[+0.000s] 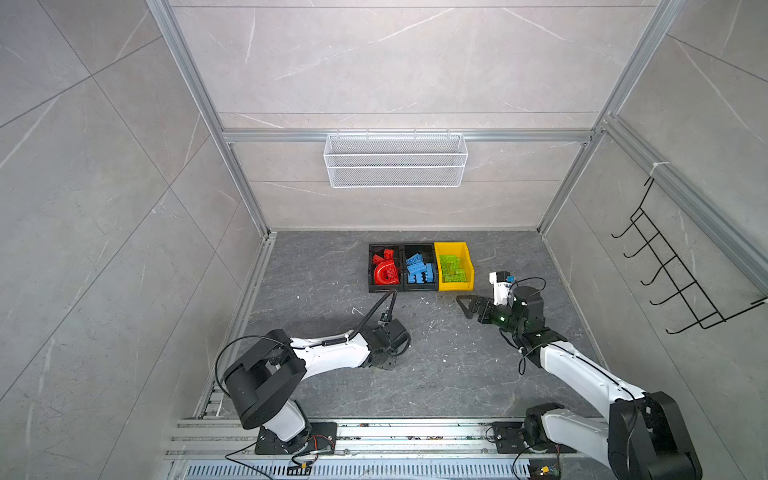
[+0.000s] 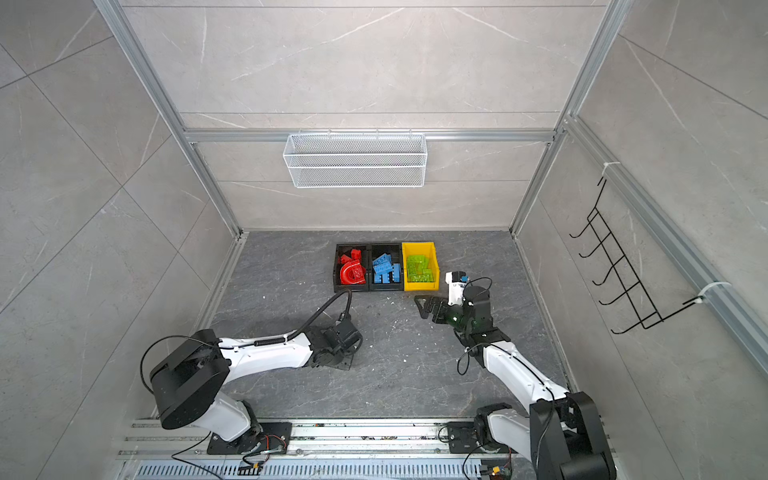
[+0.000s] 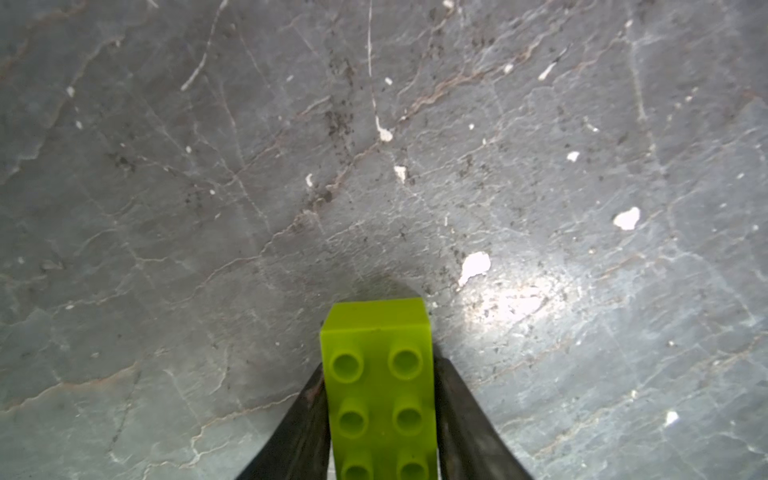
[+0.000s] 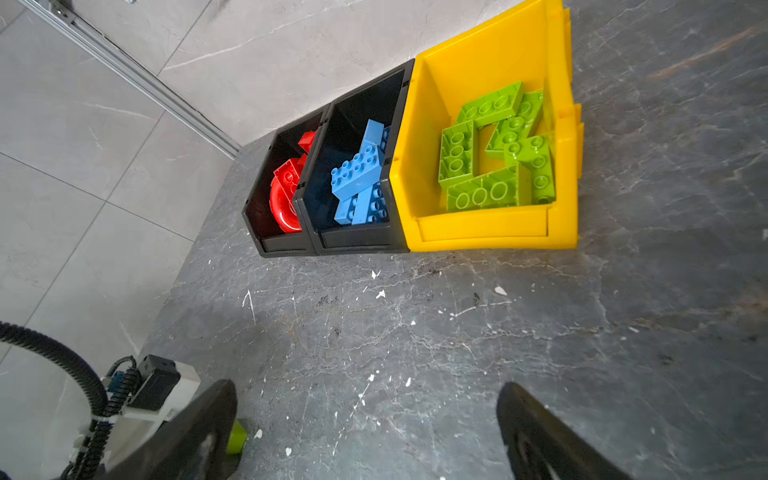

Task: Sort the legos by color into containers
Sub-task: 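Lift the lime-green brick with the left gripper and carry it over the yellow bin, then open the left gripper to drop the lime-green brick into the yellow bin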

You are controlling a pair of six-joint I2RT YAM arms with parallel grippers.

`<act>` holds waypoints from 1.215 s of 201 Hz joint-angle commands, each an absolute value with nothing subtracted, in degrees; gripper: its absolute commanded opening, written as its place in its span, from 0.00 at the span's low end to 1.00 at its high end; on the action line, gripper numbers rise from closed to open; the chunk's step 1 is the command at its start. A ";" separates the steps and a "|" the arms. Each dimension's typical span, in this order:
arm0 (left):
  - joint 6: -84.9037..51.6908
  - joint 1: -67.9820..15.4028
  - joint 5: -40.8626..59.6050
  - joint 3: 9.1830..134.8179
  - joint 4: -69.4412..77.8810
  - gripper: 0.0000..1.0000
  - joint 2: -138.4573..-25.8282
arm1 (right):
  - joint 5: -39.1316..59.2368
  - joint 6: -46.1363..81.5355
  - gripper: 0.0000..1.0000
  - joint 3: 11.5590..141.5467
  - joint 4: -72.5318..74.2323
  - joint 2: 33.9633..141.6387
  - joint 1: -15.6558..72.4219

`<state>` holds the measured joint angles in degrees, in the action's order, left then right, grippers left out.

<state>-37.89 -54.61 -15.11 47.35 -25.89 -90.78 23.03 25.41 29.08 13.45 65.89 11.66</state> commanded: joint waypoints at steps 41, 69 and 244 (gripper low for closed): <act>-33.25 -53.88 -16.71 58.77 -27.32 0.32 -94.09 | 19.19 22.24 1.00 30.86 10.21 62.35 13.38; -25.75 -51.15 -16.12 73.86 -27.67 0.30 -101.58 | 16.52 22.58 1.00 28.96 10.98 57.80 13.36; -13.53 -44.21 4.04 137.45 -20.32 0.70 -146.82 | 15.01 23.38 1.00 26.45 14.06 54.22 13.36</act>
<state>-13.54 -44.03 2.68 134.82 -22.20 -145.60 13.98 23.75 26.87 12.27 53.84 13.13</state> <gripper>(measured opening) 0.563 0.991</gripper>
